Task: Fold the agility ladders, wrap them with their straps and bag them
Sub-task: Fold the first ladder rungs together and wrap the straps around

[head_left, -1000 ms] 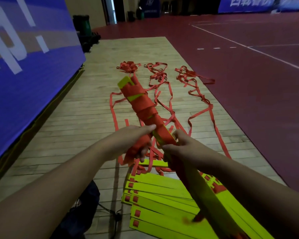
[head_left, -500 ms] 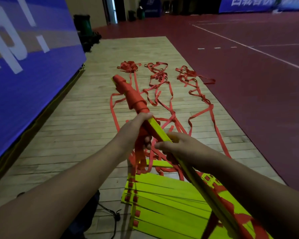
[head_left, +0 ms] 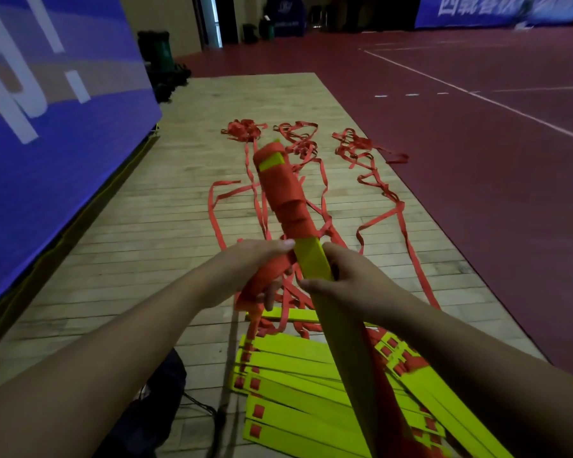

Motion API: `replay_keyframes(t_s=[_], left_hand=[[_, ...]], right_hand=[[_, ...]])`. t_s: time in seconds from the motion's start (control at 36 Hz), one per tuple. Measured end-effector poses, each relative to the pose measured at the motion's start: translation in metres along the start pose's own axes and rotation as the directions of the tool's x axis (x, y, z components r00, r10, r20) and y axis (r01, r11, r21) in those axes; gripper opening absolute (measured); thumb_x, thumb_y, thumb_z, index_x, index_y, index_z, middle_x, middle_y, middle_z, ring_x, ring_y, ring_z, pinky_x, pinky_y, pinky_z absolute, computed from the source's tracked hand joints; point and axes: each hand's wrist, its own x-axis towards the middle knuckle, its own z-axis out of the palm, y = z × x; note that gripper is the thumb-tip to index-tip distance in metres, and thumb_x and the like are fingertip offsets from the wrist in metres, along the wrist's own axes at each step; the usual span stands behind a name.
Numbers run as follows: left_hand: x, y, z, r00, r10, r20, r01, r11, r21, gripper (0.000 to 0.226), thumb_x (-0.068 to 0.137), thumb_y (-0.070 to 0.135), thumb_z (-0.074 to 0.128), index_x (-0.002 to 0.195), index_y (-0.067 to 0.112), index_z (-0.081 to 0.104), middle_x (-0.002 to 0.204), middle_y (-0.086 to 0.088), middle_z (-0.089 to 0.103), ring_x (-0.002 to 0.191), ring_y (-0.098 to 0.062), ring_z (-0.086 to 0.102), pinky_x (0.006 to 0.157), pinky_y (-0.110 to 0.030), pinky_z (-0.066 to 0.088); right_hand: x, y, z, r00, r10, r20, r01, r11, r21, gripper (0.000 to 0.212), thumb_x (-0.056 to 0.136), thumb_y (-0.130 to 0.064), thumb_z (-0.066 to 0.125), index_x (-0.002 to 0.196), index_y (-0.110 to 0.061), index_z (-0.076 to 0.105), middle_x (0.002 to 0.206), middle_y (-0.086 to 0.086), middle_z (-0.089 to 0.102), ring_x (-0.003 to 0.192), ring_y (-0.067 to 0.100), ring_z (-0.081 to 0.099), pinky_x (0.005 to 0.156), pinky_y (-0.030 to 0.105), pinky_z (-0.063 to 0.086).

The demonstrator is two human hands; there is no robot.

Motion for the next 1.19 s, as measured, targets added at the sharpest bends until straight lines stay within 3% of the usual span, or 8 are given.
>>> replay_keyframes(t_s=[0.14, 0.22, 0.42, 0.58, 0.78, 0.94, 1.06, 1.19], left_hand=[[0.001, -0.002, 0.03, 0.979, 0.047, -0.2, -0.037, 0.998, 0.056, 0.048, 0.087, 0.06, 0.063, 0.089, 0.012, 0.066, 0.06, -0.004, 0.06, 0.049, -0.021, 0.059, 0.054, -0.028, 0.048], [0.001, -0.003, 0.034, 0.939, 0.072, -0.337, -0.07, 0.997, 0.018, 0.038, 0.092, 0.045, 0.064, 0.074, 0.012, 0.064, 0.053, -0.002, 0.058, 0.043, -0.02, 0.057, 0.053, -0.029, 0.048], [0.003, 0.005, 0.008, 0.911, 0.106, -0.397, -0.177, 0.973, -0.146, 0.041, 0.088, 0.046, 0.061, 0.064, 0.015, 0.071, 0.064, -0.009, 0.065, 0.059, -0.023, 0.061, 0.061, -0.032, 0.05], [-0.005, 0.01, 0.002, 0.95, 0.123, -0.285, -0.242, 0.87, -0.43, 0.035, 0.099, 0.034, 0.046, 0.079, 0.007, 0.056, 0.055, -0.004, 0.054, 0.048, -0.015, 0.051, 0.043, -0.022, 0.045], [-0.004, 0.007, -0.007, 0.969, 0.054, -0.241, -0.165, 0.869, -0.467, 0.03, 0.096, 0.037, 0.047, 0.088, 0.011, 0.06, 0.066, -0.005, 0.055, 0.057, -0.016, 0.053, 0.05, -0.024, 0.046], [-0.004, -0.005, -0.021, 0.993, -0.007, -0.114, -0.021, 0.97, -0.241, 0.05, 0.08, 0.049, 0.06, 0.107, 0.007, 0.066, 0.111, -0.026, 0.065, 0.101, -0.041, 0.06, 0.099, -0.055, 0.047], [0.001, -0.015, -0.03, 0.987, -0.066, -0.146, 0.065, 0.998, -0.012, 0.077, 0.072, 0.075, 0.065, 0.099, 0.003, 0.071, 0.089, -0.02, 0.073, 0.08, -0.033, 0.071, 0.089, -0.045, 0.057], [0.004, -0.01, -0.023, 0.996, -0.051, -0.078, 0.055, 0.997, 0.052, 0.059, 0.086, 0.064, 0.053, 0.083, 0.006, 0.064, 0.062, -0.013, 0.062, 0.056, -0.03, 0.064, 0.064, -0.035, 0.054]], right_hand=[[-0.005, -0.006, 0.018, 0.993, -0.116, -0.034, 0.081, 0.847, -0.525, 0.046, 0.094, -0.023, 0.065, 0.135, -0.02, 0.045, 0.114, 0.003, 0.063, 0.097, 0.022, 0.063, 0.081, 0.036, 0.053], [-0.008, -0.011, 0.024, 0.982, -0.183, -0.04, 0.122, 0.787, -0.604, 0.051, 0.096, -0.027, 0.063, 0.14, -0.021, 0.038, 0.115, 0.003, 0.055, 0.095, 0.021, 0.056, 0.073, 0.029, 0.043], [-0.007, -0.019, 0.014, 0.975, -0.139, -0.175, 0.139, 0.99, -0.014, 0.046, 0.087, -0.058, 0.065, 0.113, -0.024, 0.048, 0.101, -0.004, 0.053, 0.083, 0.014, 0.055, 0.067, 0.029, 0.046], [-0.005, -0.006, 0.003, 0.986, 0.13, 0.108, -0.149, 0.969, 0.197, 0.084, 0.062, -0.086, 0.065, 0.119, -0.025, 0.064, 0.107, 0.005, 0.073, 0.093, 0.024, 0.074, 0.092, 0.052, 0.057], [-0.01, -0.017, -0.001, 0.879, 0.116, 0.462, -0.361, 0.796, 0.487, 0.048, 0.086, -0.038, 0.076, 0.12, -0.007, 0.062, 0.101, 0.021, 0.073, 0.081, 0.036, 0.071, 0.075, 0.043, 0.059], [-0.016, -0.017, 0.005, 0.862, 0.067, 0.502, -0.359, 0.781, 0.511, 0.02, 0.092, -0.012, 0.068, 0.106, 0.0, 0.061, 0.085, 0.026, 0.065, 0.067, 0.034, 0.062, 0.061, 0.038, 0.057], [-0.014, -0.011, 0.001, 0.908, 0.103, 0.407, -0.309, 0.819, 0.483, 0.031, 0.09, -0.007, 0.068, 0.115, 0.009, 0.059, 0.089, 0.029, 0.065, 0.07, 0.034, 0.064, 0.061, 0.036, 0.056], [-0.014, -0.008, 0.003, 0.932, 0.149, 0.33, -0.3, 0.827, 0.475, 0.031, 0.095, 0.001, 0.061, 0.125, -0.002, 0.054, 0.082, 0.019, 0.07, 0.067, 0.031, 0.066, 0.061, 0.037, 0.057]])
